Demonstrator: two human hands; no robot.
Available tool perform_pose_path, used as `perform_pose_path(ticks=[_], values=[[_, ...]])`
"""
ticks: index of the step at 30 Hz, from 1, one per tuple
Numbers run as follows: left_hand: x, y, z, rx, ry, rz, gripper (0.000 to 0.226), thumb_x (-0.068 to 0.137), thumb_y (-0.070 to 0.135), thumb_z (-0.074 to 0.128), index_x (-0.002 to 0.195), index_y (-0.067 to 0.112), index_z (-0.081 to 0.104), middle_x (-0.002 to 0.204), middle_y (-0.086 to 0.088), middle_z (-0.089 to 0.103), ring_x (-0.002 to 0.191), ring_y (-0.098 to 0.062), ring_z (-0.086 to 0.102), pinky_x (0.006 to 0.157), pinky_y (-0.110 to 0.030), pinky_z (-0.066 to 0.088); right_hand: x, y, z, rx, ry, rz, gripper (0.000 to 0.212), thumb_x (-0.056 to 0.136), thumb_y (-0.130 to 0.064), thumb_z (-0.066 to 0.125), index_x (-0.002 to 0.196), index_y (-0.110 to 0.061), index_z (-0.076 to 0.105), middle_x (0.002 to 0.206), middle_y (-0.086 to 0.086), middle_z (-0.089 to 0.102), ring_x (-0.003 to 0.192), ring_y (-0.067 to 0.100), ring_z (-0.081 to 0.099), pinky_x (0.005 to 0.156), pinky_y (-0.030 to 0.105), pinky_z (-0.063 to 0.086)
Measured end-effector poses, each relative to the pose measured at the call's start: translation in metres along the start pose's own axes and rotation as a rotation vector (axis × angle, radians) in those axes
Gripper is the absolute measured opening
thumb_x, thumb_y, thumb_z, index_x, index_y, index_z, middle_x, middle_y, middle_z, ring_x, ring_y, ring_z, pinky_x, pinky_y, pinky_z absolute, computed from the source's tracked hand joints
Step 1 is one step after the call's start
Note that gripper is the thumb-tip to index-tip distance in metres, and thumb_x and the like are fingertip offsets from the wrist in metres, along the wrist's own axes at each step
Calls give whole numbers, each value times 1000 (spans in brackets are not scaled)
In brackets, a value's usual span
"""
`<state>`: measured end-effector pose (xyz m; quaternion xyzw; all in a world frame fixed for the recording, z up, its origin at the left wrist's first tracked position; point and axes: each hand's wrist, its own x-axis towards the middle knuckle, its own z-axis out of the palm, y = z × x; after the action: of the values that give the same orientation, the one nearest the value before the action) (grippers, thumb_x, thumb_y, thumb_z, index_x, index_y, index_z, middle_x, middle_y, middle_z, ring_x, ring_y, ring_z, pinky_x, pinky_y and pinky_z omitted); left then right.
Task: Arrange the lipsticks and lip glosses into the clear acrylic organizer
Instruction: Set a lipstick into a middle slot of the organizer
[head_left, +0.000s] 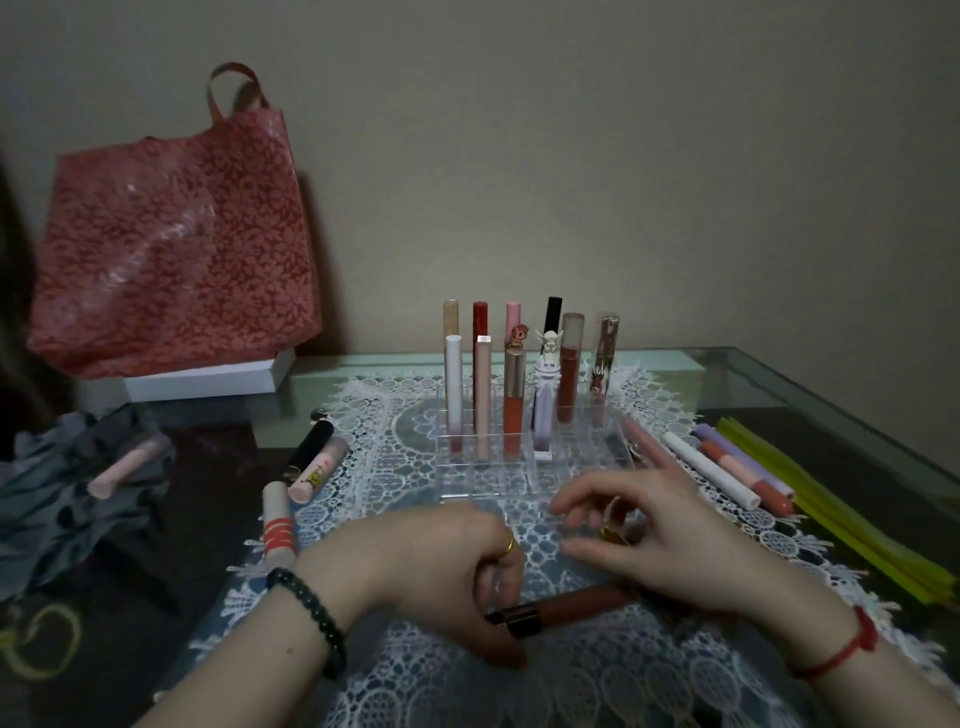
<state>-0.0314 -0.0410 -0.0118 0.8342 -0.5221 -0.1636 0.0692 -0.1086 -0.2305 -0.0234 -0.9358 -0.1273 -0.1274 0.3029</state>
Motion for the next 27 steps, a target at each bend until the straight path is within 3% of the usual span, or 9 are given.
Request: perform_pose_path(ticks=[3,7,10,17,19,22,25,27], values=[[0,-3,1,-46,37,-20,20,71,38,70,79,22,61,65,11,61,57,-4,56,59,-27,50,-3,-1,3,65,-46,0,19,71,-37,71,89,-32,66,78,-14,66,79,2,60,74,22,49],[-1,-13,-2,-128,195,16,18,73,37,68,81,22,63,68,6,67,57,-5,59,58,-31,52,-2,-5,8,112,-51,-4,15,71,-31,73,85,-29,67,71,-14,64,70,-1,59,65,12,45],[-1,-19,-5,-191,350,72,20,74,41,68,84,23,67,67,5,65,59,-11,59,57,-36,50,-2,-9,9,181,-57,30,16,72,-21,74,82,-31,67,67,-13,62,64,0,55,63,16,45],[3,-24,-4,-315,664,192,27,68,50,67,88,32,65,65,7,62,59,-9,57,57,-26,48,1,-14,5,299,-30,35,21,75,-11,71,91,-25,66,64,-16,61,58,-1,51,59,19,45],[2,-27,-4,-332,773,150,33,66,59,60,88,35,60,64,7,61,59,-8,57,59,-31,51,4,-15,0,397,45,23,22,75,-8,69,88,-26,67,71,-12,64,61,3,55,62,20,49],[1,-36,-6,-254,943,-5,39,64,69,50,88,38,52,66,10,57,65,-3,55,64,-31,49,17,-11,-13,537,324,25,27,74,-6,67,80,-32,68,75,-10,68,67,8,61,64,17,53],[2,-44,-4,-167,936,-216,77,56,79,38,117,33,43,97,17,55,86,1,50,81,-30,46,38,-5,-27,588,578,32,22,75,-10,67,82,-30,63,72,-12,68,64,0,62,60,9,50],[4,-49,1,-173,810,-320,105,50,84,36,139,28,21,132,6,44,115,-11,44,100,-38,39,51,0,-31,587,669,37,20,76,-10,68,84,-26,61,70,-7,66,61,-3,61,58,7,49]])
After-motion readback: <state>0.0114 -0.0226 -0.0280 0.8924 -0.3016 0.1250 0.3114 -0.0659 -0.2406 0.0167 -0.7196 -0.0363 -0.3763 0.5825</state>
